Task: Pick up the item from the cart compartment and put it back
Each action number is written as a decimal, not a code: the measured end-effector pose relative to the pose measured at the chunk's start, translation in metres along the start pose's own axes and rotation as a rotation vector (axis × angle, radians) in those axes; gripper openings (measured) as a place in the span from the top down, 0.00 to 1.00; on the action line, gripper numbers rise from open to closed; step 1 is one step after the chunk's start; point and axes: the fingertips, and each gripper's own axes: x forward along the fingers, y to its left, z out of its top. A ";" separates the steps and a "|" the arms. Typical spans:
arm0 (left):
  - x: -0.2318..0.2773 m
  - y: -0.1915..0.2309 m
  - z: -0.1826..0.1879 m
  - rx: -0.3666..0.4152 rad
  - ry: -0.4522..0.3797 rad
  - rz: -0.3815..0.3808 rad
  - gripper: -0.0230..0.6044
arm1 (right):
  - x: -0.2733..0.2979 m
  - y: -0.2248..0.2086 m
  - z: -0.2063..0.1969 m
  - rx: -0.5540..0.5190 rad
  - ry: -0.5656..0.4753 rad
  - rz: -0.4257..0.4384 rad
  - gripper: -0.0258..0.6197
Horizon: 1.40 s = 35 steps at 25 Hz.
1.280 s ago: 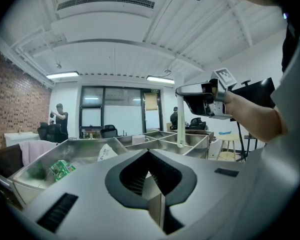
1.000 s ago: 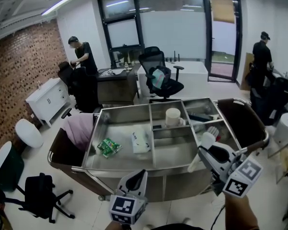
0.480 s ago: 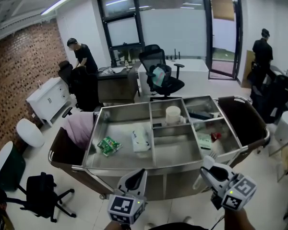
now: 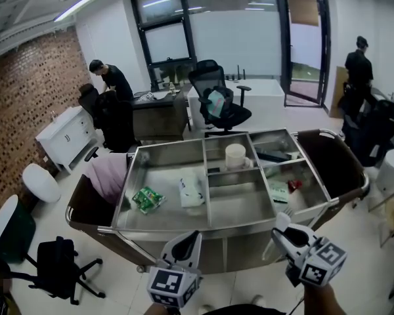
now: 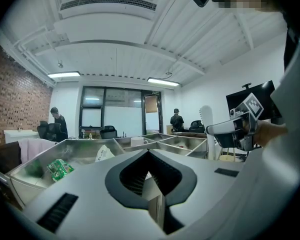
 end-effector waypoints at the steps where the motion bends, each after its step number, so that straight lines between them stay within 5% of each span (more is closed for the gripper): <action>1: 0.000 -0.001 0.000 -0.002 -0.001 -0.002 0.96 | 0.000 0.000 0.000 0.000 0.001 0.002 0.84; 35: 0.003 -0.002 -0.002 0.043 -0.005 0.003 0.96 | 0.004 0.000 0.003 0.012 -0.002 0.016 0.84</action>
